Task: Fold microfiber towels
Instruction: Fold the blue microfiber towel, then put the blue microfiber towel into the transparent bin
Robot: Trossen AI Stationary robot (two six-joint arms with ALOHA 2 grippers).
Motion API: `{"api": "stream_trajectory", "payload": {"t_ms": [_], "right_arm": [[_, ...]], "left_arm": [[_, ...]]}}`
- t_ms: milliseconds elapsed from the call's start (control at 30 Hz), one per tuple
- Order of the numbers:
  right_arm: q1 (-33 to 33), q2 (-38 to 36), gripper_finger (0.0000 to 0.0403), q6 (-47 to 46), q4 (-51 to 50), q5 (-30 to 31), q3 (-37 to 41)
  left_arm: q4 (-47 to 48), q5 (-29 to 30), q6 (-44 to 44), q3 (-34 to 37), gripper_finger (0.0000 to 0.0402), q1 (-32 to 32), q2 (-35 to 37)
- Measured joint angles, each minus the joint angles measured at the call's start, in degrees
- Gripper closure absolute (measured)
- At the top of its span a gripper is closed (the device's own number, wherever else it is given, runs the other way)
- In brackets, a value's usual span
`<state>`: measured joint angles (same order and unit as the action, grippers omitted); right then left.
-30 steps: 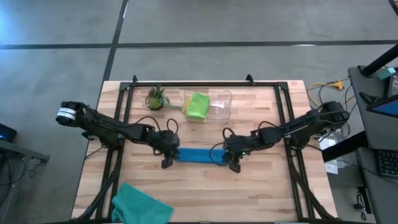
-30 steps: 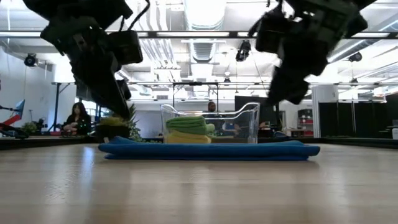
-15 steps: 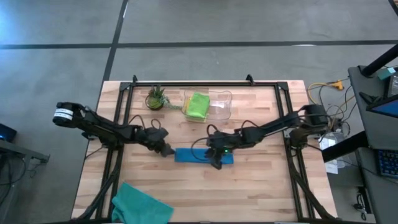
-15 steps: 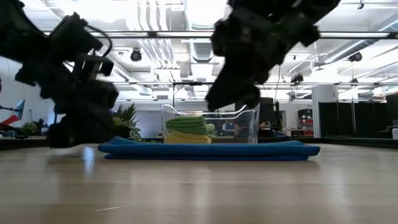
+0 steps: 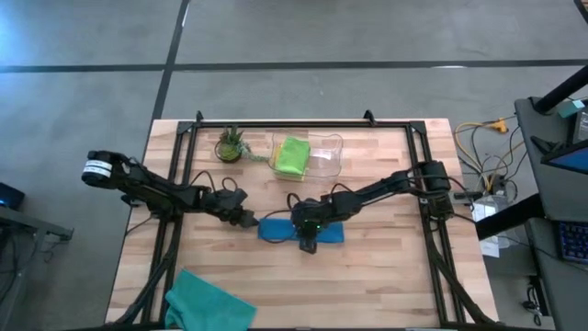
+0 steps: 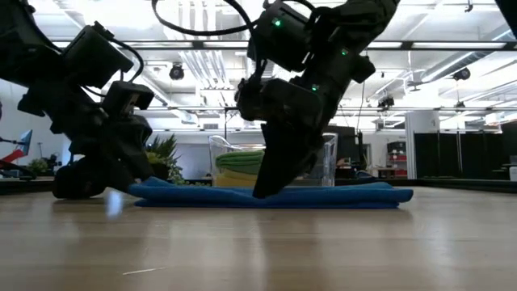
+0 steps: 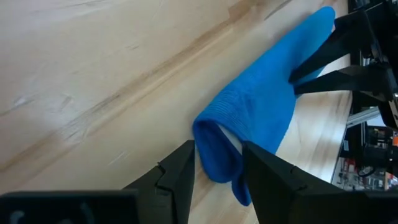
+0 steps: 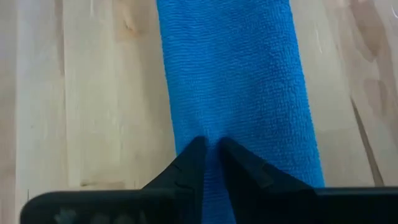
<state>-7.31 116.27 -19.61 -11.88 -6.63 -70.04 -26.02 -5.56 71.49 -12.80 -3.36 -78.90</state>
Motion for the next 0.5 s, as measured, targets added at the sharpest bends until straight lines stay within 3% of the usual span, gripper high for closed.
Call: {"api": "stream_trajectory", "payload": {"t_ms": [500], "right_arm": [[3.3,-8.2,0.0353,3.1,-3.3,0.4,-0.3]], "left_arm": [[-1.5,0.4,-1.6,0.2,0.0283,-0.1,1.4]]}}
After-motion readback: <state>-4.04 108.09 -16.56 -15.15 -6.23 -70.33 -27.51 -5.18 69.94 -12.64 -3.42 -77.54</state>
